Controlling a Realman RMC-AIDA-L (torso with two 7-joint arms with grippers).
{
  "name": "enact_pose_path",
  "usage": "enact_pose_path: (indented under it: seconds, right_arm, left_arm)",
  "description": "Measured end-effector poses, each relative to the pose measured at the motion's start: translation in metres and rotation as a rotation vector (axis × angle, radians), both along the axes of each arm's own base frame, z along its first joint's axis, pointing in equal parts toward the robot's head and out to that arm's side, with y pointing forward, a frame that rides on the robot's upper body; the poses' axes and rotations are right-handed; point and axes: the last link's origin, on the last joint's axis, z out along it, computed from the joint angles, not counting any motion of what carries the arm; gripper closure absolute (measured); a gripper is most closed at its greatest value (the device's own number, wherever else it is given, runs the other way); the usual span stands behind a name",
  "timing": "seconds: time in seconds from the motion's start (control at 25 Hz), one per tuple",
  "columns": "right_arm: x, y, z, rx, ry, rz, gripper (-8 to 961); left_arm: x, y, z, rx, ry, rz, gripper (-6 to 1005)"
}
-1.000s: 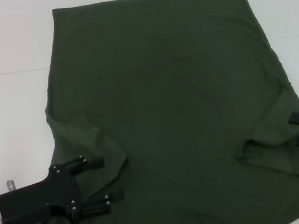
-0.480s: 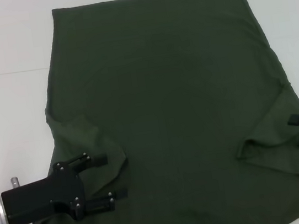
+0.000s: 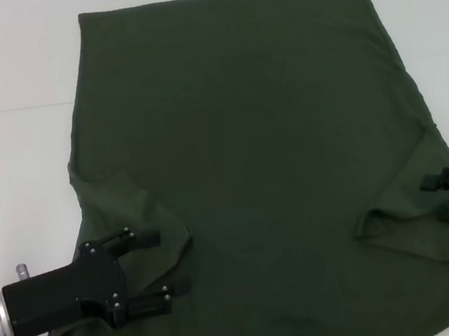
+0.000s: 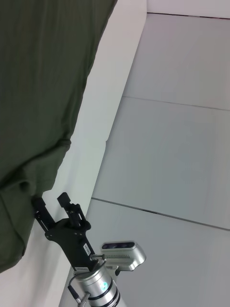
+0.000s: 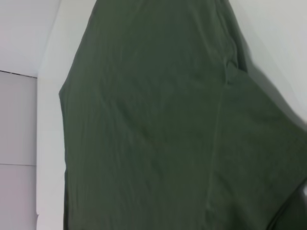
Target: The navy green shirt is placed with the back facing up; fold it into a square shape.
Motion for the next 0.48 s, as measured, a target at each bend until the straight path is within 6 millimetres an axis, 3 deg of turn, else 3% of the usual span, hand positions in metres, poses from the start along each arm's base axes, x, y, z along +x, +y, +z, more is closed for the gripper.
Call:
enact_pose_path:
  seconds: [0.48]
  right_arm:
    - [-0.0060, 0.0086, -0.0056, -0.011, -0.022, 0.015, 164]
  left_arm:
    - [0.0004, 0.0005, 0.0000, -0.001, 0.000, 0.000, 123]
